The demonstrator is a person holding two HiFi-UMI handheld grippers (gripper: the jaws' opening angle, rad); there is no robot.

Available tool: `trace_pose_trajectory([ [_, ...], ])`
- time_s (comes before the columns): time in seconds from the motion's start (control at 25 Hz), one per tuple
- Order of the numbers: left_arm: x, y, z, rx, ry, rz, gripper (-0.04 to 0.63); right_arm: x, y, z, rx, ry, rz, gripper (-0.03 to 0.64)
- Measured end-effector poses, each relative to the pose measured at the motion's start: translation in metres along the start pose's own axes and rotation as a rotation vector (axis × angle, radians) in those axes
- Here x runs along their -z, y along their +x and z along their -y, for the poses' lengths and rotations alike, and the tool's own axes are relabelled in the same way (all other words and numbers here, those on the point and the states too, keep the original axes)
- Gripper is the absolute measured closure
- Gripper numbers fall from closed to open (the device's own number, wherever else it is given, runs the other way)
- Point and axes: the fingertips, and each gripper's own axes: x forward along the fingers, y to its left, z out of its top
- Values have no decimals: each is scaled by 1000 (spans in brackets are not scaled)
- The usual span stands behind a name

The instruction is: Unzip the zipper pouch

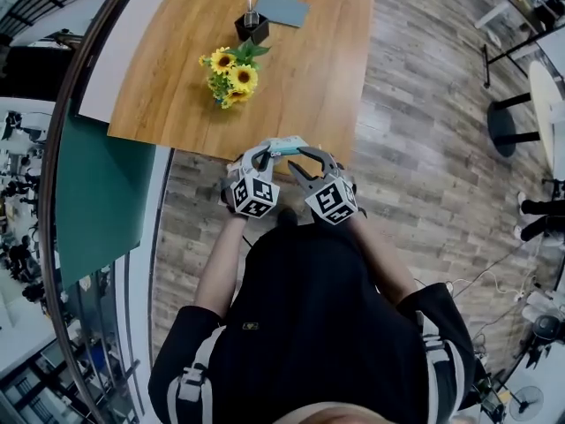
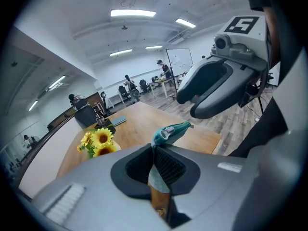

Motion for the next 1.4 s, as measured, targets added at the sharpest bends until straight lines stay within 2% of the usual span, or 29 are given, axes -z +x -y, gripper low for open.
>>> trace_pose_trajectory([
  [0.12,4,-10,3,-24,-15,-14,586,-12,1,-16,-15,74,30,493],
  [0.36,13,-26,4,-49,-91,-17,586,-27,11,-46,-81,59,58,528],
  [0.48,14,-32,5,-55,-108,-9,586,-31,11,-51,-66,65,70,528],
  [0.8,1,-38,18,-64,3,21,586,-44,15,-53,-11,93,87,474],
  [1.08,-2,-42,17,-73,3,38,586,-33,12,-43,41,101,40,469],
  [1.4,2,-43,13,-88,-35,26,586,-34,4,-47,32,97,54,493],
])
